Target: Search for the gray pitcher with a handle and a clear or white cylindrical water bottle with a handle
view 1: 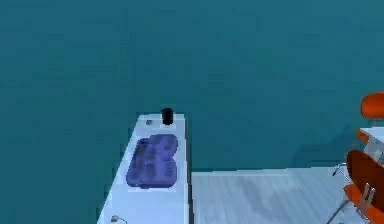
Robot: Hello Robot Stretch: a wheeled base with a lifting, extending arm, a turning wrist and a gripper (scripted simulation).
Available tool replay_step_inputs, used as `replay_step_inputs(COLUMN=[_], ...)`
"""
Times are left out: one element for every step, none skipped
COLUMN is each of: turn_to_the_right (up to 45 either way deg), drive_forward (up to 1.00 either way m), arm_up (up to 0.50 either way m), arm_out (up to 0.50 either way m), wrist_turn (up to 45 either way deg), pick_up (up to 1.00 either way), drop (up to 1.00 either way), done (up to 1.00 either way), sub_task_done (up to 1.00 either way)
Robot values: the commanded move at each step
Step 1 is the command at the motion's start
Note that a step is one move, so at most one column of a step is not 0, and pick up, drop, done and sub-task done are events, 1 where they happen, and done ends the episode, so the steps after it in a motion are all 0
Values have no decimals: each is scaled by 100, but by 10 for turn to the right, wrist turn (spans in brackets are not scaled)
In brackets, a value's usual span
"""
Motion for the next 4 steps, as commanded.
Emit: replay_step_inputs(turn_to_the_right=[390, 0, -360, 0], drive_forward=[0, 40, 0, 45], arm_up=[0, 0, 0, 0], arm_out=[0, 0, 0, 0], wrist_turn=[0, 0, 0, 0], pick_up=[0, 0, 0, 0], drop=[0, 0, 0, 0], done=[0, 0, 0, 0], sub_task_done=[0, 0, 0, 0])
